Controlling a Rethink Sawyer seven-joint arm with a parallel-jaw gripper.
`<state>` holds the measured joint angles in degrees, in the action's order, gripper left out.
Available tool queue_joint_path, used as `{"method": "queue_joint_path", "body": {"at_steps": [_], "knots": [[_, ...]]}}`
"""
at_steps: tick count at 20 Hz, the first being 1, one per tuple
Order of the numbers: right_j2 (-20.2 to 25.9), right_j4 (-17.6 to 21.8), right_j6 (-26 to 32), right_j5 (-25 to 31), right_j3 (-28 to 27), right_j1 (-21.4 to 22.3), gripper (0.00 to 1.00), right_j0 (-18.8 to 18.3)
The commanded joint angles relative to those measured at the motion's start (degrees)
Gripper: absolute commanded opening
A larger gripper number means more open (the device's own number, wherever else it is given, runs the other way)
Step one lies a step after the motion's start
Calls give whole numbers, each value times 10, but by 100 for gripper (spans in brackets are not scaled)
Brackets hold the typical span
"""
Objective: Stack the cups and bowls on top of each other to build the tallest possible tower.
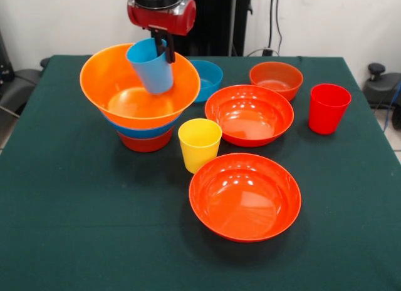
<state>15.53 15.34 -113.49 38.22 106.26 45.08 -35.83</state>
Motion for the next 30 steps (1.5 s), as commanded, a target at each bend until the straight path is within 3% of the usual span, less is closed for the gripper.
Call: {"method": "queue_joint_path", "body": {"at_steps": [1, 30], "knots": [[51, 51, 94, 1, -15, -25, 0, -11], [72, 79, 89, -7, -24, -50, 0, -43]]}}
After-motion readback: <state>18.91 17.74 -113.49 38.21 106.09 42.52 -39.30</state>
